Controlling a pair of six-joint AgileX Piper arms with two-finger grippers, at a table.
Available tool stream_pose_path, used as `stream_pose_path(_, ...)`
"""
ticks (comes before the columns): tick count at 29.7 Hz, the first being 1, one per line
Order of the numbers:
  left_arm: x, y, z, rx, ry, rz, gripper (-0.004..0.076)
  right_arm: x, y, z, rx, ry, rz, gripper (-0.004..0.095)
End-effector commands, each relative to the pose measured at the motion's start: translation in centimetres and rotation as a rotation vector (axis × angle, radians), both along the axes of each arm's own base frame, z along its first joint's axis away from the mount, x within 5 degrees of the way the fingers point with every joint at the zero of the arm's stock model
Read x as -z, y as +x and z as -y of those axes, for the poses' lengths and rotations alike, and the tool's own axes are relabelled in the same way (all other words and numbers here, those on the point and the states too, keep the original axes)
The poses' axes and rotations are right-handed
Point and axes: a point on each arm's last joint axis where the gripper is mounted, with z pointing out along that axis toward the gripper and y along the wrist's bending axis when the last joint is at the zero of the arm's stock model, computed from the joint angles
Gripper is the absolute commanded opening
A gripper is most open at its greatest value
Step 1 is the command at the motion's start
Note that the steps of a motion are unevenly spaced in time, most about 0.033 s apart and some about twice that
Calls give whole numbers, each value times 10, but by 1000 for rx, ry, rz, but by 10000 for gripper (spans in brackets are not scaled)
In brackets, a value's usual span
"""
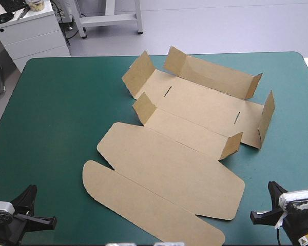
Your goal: Fold the box
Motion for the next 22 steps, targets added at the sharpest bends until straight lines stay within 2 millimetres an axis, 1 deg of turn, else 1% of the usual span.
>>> stream_pose_path(1,-13,-4,0,8,-19,105,-10,-16,0,1,7,6,88,-18)
stream_pose_path(18,-13,-4,0,8,-19,105,-10,-16,0,1,6,4,89,-14)
stream_pose_path(21,-13,-4,0,8,-19,105,-10,-16,0,0,5,5,89,20)
stream_pose_path(22,-13,-4,0,8,-19,105,-10,-16,0,0,5,5,89,46)
